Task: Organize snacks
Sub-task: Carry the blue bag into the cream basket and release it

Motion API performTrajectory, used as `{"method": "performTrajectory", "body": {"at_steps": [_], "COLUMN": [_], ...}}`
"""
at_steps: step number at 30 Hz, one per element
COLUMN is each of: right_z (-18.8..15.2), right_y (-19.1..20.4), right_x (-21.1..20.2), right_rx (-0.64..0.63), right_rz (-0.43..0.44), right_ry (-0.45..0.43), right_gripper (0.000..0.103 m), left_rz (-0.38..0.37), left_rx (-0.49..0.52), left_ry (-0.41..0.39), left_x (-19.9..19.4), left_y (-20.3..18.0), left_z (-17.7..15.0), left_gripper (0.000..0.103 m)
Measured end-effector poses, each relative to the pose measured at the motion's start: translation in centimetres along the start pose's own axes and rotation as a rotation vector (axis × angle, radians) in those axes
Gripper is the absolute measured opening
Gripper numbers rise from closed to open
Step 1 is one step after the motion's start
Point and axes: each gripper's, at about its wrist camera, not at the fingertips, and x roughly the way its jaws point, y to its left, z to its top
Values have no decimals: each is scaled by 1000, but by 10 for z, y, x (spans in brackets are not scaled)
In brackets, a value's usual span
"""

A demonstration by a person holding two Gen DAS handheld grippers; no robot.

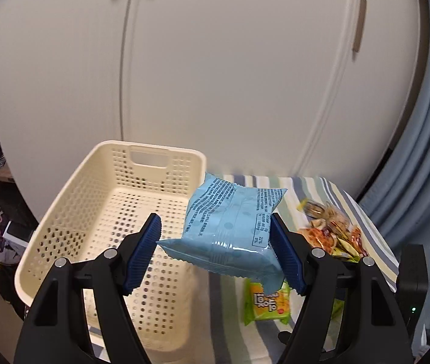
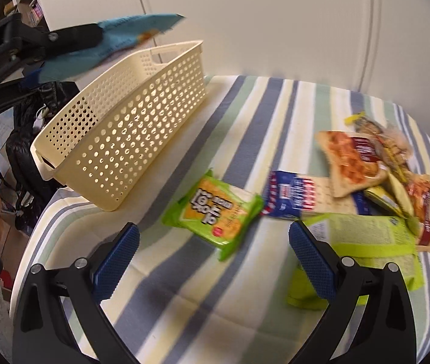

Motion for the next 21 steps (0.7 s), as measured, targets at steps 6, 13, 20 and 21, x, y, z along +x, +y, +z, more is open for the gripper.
{"method": "performTrajectory", "body": {"at_steps": [6,13,20,21], "right_z": [12,18,21,22], "right_y": [8,9,10,12], "right_x": [22,48,62,63], "right_rx": [23,60,71,63], "right_rz": [-3,-22,-63,-73], "right_ry": [44,126,164,167], "right_gripper": [98,98,98,98], "left_rz": [119,186,210,211], "left_rx": [-58,-76,-131,-141], "left_ry": [-35,-26,-10,-9], "left_x": [-5,3,10,11], "left_y": [43,61,72,72], "left_z": [-5,-14,-23,-24], "left_gripper": [74,76,101,101]}}
